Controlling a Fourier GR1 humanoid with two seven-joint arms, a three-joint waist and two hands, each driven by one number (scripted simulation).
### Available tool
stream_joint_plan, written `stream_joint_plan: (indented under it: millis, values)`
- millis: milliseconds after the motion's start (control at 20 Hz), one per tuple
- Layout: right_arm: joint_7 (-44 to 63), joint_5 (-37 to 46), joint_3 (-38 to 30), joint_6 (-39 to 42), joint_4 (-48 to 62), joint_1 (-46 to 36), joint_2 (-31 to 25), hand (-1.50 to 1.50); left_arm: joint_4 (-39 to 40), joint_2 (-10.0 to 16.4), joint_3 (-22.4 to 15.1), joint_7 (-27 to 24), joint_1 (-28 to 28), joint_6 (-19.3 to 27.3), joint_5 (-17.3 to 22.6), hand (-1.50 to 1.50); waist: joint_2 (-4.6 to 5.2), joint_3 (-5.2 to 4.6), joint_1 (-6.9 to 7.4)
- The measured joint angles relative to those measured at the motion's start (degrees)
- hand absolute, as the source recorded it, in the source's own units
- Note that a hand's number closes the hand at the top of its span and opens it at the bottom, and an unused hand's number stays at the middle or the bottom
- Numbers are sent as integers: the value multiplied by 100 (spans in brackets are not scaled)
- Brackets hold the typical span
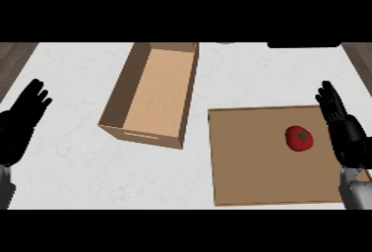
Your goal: Pick the tomato from the tray and place it in the cardboard box
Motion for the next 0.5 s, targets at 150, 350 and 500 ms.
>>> stream_joint_plan:
  millis: [150, 350, 500]
  values:
    - [-226, -469, -92, 775, 211, -24, -166, -150, 51, 140, -20, -47, 53, 139, -364, 0, -8, -76, -11]
    - [-472, -720, 50, 1882, 232, -317, -619, -150, 209, 354, -129, -206, 158, 425, -998, 0, -18, -137, 87]
    - [-1157, 275, 413, 2165, 164, -319, -1315, -150, 310, 405, -226, -276, 233, 532, -1270, 0, 7, -150, 109]
